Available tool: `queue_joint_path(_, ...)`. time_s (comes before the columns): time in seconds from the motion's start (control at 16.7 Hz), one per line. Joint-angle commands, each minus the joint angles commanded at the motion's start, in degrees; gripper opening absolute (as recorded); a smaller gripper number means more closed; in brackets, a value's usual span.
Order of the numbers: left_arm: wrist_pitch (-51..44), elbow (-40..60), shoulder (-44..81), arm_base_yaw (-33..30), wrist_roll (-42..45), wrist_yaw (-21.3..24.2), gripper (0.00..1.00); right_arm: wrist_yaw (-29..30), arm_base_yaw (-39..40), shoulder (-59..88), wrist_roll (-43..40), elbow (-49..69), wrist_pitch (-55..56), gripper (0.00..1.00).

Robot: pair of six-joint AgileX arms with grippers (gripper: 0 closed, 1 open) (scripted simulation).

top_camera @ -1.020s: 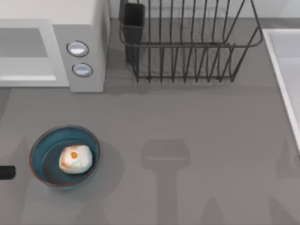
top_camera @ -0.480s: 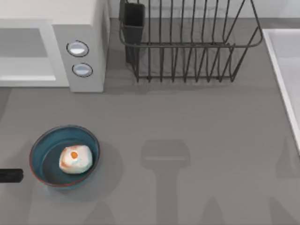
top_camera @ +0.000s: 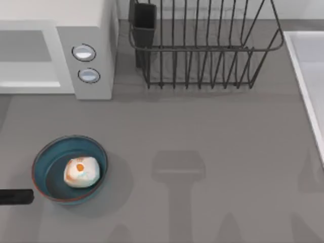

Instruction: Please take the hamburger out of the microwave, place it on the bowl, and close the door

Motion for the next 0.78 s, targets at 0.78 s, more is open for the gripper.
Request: queue_joint_path(0.78,-0.2,1.4,1.5,19.4,0.1,19.4,0.00,0.0,0.0,0.0,0.0,0.0,0.0,1.00)
